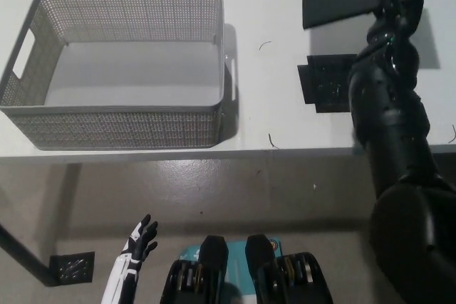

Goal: A notebook is kept standing on the table on the right hand side and a container is kept on the left hand side and the robot uses its right hand to grab the notebook and places it in the container

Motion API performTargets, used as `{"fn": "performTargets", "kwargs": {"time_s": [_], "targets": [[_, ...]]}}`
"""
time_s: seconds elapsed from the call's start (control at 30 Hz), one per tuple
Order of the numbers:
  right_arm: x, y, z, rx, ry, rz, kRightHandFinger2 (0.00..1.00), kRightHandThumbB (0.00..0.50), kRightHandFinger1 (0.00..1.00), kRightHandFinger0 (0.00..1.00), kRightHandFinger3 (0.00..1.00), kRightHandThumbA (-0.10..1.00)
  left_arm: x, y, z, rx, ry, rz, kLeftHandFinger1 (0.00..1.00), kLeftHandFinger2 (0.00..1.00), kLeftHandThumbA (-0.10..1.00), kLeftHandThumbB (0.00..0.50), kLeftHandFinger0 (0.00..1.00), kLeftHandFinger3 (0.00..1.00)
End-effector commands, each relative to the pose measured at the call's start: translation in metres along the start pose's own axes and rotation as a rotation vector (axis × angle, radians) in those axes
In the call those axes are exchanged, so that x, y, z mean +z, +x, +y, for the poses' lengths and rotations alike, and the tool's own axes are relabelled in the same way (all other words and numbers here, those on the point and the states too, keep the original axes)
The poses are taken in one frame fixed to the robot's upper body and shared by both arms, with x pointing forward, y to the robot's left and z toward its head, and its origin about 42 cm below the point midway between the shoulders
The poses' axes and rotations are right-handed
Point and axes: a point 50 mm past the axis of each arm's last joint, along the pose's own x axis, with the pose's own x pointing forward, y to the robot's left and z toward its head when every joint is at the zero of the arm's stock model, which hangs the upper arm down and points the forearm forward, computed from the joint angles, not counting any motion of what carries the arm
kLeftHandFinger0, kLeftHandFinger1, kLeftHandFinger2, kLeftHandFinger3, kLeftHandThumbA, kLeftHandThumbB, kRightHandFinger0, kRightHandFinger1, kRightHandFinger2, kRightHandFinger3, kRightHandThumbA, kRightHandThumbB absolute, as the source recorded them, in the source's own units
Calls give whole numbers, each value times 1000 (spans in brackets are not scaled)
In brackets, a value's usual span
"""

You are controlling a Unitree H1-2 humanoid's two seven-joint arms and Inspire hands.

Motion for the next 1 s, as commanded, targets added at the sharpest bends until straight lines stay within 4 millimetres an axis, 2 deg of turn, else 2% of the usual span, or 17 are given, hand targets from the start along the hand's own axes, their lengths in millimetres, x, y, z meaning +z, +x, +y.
{"fn": "performTargets", "kwargs": {"time_s": [0.0, 0.07, 0.1, 0.17, 0.27, 0.37, 0.5, 0.53, 0.57, 0.63, 0.67, 0.77, 0.83, 0.87, 0.9, 0.93, 0.97], "targets": [[91, -43, 129, 414, 209, -160, 743, 48, 197, 0, 930, -100, 6, -1, -3, -5, -7, -49, 1000, 1000, 1000, 187, 1000, 1000], [96, -59, 146, 481, 194, -168, 765, 44, 200, 0, 931, -100, 7, -1, -4, -14, -14, -52, 1000, 1000, 1000, 204, 1000, 1000], [97, -61, 147, 489, 193, -167, 771, 44, 200, 0, 930, -100, 7, 0, -4, -17, -16, -52, 1000, 1000, 1000, 206, 1000, 1000], [94, -73, 161, 521, 177, -164, 789, 55, 200, 0, 861, -100, 7, 0, -4, -20, -25, -48, 1000, 1000, 1000, 218, 1000, 1000], [81, -89, 178, 564, 121, -156, 735, 55, 187, 0, 749, -100, 7, 0, -6, -22, -21, -43, 1000, 1000, 1000, 206, 1000, 1000], [65, -102, 191, 595, 68, -134, 715, 73, 193, 0, 723, -100, 8, 1, -7, -30, -7, -55, 1000, 1000, 1000, 179, 1000, 1000], [44, -117, 205, 626, 39, -92, 741, 66, 210, 0, 758, -100, 8, 1, -9, -32, -9, -54, 1000, 1000, 1000, 149, 1000, 1000], [31, -124, 212, 647, 34, -50, 752, 52, 260, 0, 825, -100, 9, 0, -9, -27, -7, -52, 1000, 1000, 1000, 143, 1000, 1000], [25, -127, 215, 655, 14, -46, 770, 47, 309, 0, 846, -100, 9, 1, -9, -30, -7, -53, 1000, 1000, 1000, 137, 1000, 1000], [13, -132, 220, 667, -52, -62, 776, 64, 352, 0, 837, -100, 10, 2, -11, -34, -18, -58, 1000, 1000, 1000, 134, 1000, 1000], [-2, -138, 226, 698, -215, -106, 751, 77, 356, 0, 814, -100, 10, 2, -12, -38, -19, -63, 1000, 1000, 1000, 144, 1000, 1000], [-18, -141, 228, 730, -377, -148, 737, 86, 346, 0, 804, -100, 11, 2, -12, -40, -13, -64, 1000, 1000, 1000, 169, 1000, 1000], [-25, -138, 228, 734, -511, -180, 684, 142, 318, 0, 748, -100, 12, 3, -12, -44, -9, -72, 1000, 1000, 1000, 173, 1000, 1000], [-29, -135, 226, 742, -588, -183, 824, 168, 470, 139, 872, 36, 12, 3, -12, -47, 1, -73, 1000, 1000, 1000, 163, 1000, 1000], [-29, -133, 224, 744, -604, -183, 550, 182, 350, 180, 609, 168, 12, 3, -12, -50, 5, -74, 1000, 1000, 1000, 162, 1000, 1000], [-30, -129, 222, 769, -642, -176, 726, 242, 573, 461, 827, 366, 13, 4, -12, -55, 7, -78, 1000, 1000, 1000, 160, 1000, 1000], [-33, -123, 217, 851, -693, -138, 1000, 367, 1000, 904, 1000, 554, 14, 5, -13, -62, 6, -80, 1000, 1000, 1000, 158, 1000, 1000]]}}
